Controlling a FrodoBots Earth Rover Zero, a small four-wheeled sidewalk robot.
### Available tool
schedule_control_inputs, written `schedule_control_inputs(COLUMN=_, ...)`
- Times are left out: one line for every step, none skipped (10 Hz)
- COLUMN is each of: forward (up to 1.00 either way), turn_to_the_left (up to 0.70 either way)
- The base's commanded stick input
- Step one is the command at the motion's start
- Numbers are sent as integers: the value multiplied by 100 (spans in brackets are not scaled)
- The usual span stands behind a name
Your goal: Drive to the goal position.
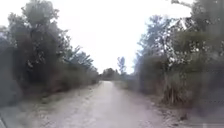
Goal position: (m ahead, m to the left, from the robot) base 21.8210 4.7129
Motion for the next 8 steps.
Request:
schedule_control_inputs(forward=85, turn_to_the_left=0)
schedule_control_inputs(forward=85, turn_to_the_left=0)
schedule_control_inputs(forward=85, turn_to_the_left=0)
schedule_control_inputs(forward=85, turn_to_the_left=0)
schedule_control_inputs(forward=85, turn_to_the_left=0)
schedule_control_inputs(forward=85, turn_to_the_left=0)
schedule_control_inputs(forward=85, turn_to_the_left=0)
schedule_control_inputs(forward=85, turn_to_the_left=0)
